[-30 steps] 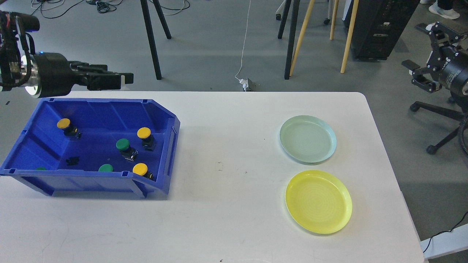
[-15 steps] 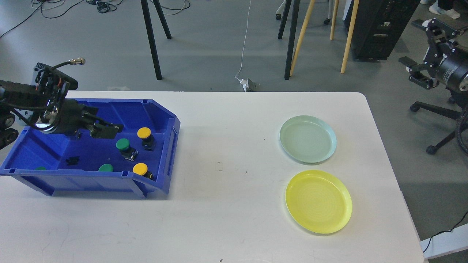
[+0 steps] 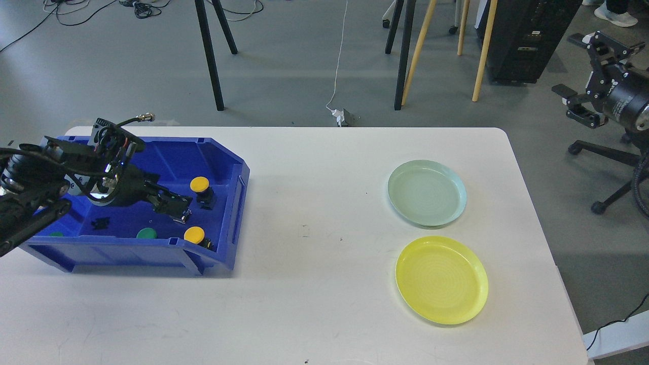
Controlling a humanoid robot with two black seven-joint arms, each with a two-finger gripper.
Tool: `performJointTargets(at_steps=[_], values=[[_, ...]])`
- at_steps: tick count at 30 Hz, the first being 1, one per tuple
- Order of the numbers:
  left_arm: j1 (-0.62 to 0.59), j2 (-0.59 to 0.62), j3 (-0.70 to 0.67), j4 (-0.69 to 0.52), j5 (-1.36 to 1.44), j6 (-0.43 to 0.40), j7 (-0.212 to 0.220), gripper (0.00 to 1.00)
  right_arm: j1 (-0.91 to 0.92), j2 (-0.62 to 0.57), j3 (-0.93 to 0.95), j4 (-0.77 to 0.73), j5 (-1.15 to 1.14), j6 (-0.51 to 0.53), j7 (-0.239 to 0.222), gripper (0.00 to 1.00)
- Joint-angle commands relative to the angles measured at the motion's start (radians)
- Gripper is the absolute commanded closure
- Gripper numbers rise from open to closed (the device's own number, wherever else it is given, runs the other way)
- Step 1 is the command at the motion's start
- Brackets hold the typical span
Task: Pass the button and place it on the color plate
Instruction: 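Lower the left gripper into the bin and grasp a green button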
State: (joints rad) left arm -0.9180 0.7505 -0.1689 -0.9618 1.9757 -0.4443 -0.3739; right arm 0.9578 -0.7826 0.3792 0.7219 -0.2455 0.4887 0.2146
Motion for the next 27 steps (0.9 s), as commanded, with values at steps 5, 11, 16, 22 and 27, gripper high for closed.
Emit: performJointTargets(at_steps=[5,11,16,22,27], values=[[0.018,-0.037,0.002,0.066,0.017,0.026,-0.016,0.00,-0.004,0.002,-0.002,0.008,0.000,0.000,0.000,0.01],[0.030,-0.072,0.002,0.127,0.025,0.064,-0.028,0.01,-0.007,0.002,-0.003,0.007,0.000,-0.002,-0.001,0.01],[0.030,-0.092,0.002,0.181,0.025,0.072,-0.045,0.12,-0.007,0.002,-0.003,0.007,-0.001,-0.002,-0.001,0.01],[0.030,-0.096,0.014,0.192,0.029,0.084,-0.051,0.20,-0.007,0.000,-0.003,0.005,-0.003,-0.002,-0.001,0.01],[0.030,-0.089,0.022,0.192,0.029,0.082,-0.051,0.28,-0.008,0.002,-0.003,0.005,-0.003,-0.005,-0.001,0.01]])
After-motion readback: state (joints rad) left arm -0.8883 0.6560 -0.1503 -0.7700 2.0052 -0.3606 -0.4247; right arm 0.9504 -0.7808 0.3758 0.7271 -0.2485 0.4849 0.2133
